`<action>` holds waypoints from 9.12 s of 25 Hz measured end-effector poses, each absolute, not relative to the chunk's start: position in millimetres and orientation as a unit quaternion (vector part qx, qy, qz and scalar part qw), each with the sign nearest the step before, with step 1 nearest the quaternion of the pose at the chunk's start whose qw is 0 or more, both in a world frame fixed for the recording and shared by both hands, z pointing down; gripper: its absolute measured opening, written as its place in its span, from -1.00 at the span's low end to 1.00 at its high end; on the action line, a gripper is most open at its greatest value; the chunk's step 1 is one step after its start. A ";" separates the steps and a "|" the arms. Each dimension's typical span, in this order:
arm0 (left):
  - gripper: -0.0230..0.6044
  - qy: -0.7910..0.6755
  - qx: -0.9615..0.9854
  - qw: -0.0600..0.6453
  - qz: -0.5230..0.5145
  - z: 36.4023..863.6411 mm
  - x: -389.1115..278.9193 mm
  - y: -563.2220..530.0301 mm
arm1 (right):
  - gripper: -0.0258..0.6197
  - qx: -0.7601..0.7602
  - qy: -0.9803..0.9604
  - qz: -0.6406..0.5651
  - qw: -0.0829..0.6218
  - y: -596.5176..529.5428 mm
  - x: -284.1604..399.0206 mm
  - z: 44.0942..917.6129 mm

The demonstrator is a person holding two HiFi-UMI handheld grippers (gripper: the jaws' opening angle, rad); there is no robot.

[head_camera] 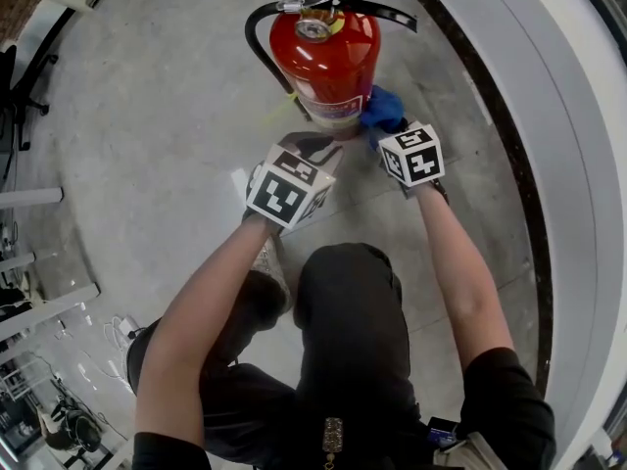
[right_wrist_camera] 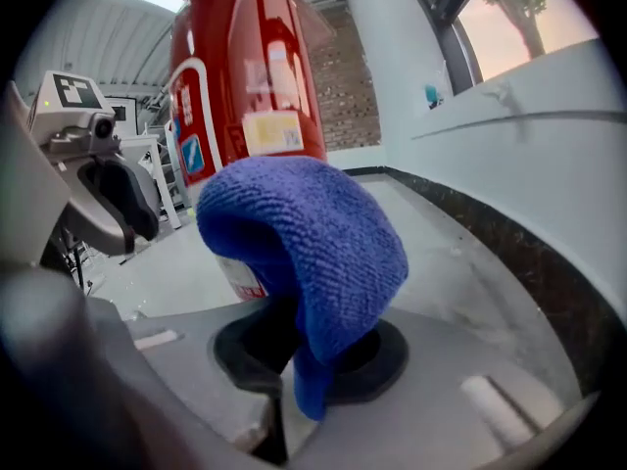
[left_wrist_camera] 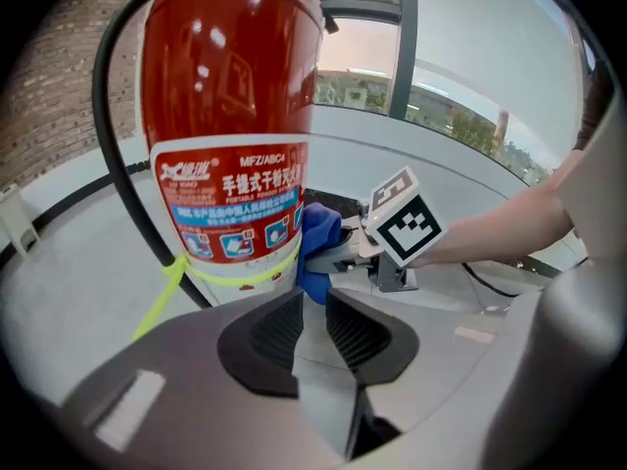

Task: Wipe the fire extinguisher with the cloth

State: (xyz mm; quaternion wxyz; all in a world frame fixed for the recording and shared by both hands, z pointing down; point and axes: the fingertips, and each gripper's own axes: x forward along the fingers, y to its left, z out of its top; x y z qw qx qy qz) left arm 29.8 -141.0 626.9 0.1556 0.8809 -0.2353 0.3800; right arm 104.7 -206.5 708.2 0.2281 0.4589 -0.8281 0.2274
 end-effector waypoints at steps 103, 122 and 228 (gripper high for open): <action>-0.72 -0.138 0.933 0.221 0.249 660.7 -50.5 -265.1 | -0.91 0.306 -0.888 0.139 0.313 -159.9 -44.6 553.6; -0.72 -0.082 0.939 0.255 0.215 729.1 -46.7 -253.9 | -0.91 0.295 -0.871 0.159 0.359 -168.8 -61.3 579.5; -0.74 -0.091 0.887 0.236 0.386 294.1 -159.6 -65.9 | -0.59 0.681 -0.466 0.528 0.202 -94.4 39.7 358.3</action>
